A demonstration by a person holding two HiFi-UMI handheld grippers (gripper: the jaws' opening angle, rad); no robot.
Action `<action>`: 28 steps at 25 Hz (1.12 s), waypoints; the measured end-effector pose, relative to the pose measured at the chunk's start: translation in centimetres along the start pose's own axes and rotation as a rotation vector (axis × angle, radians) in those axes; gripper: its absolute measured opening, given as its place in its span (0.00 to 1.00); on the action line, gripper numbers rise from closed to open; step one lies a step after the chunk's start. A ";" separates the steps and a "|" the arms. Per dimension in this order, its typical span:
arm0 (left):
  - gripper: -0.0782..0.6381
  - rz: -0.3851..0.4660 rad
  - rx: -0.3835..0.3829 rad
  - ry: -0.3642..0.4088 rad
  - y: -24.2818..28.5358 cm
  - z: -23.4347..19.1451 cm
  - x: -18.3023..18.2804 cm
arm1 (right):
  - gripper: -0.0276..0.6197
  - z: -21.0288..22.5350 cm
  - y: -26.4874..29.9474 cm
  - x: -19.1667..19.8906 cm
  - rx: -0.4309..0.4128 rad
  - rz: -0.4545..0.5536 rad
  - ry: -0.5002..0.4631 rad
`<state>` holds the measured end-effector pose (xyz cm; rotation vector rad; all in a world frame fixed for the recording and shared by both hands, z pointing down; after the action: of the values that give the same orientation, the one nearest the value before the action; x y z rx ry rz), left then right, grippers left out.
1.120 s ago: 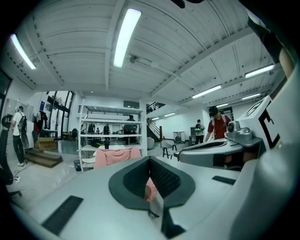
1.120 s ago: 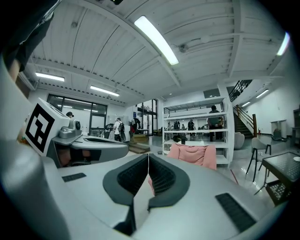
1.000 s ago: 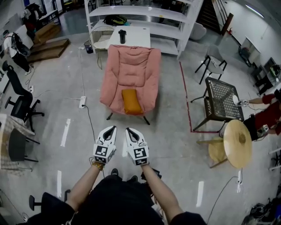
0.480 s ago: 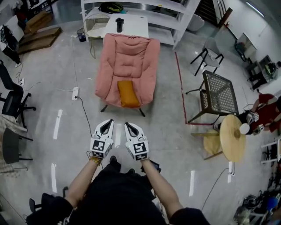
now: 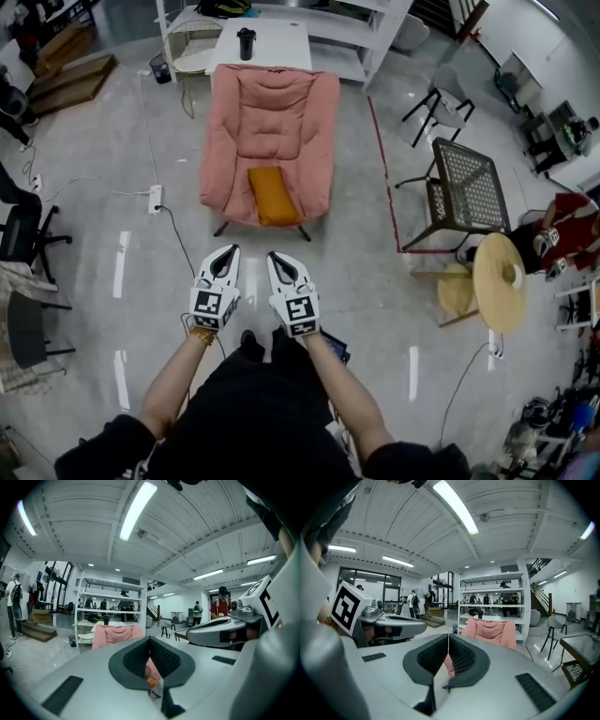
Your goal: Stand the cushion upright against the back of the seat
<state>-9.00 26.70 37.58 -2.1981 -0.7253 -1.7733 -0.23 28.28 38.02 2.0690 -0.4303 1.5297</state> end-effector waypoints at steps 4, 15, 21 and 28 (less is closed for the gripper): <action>0.13 -0.011 -0.011 0.003 2.6 0.0 -0.5 | 0.07 2.1 1.4 0.0 -0.007 0.012 0.005; 0.13 -0.055 -0.060 0.031 10.3 1.7 -0.1 | 0.07 10.2 3.9 2.5 -0.048 0.038 0.046; 0.13 -0.066 -0.076 0.017 12.7 1.3 0.6 | 0.07 12.5 5.0 4.3 -0.063 0.004 0.063; 0.13 -0.073 -0.063 -0.006 15.7 -2.6 0.6 | 0.07 13.6 9.4 4.5 -0.054 -0.034 0.062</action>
<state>-3.17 12.19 40.87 -2.2454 -0.7700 -1.8496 6.70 12.95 41.36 1.9717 -0.4063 1.5411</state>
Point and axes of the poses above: the fingertips, and each gripper's own axes: y forward along the fingers, z to its right, x out of its underside, the point moved 1 cm from there along -y, backward along the fingers, and after that the axes turned 12 degrees about -y, right-handed, at the moved point
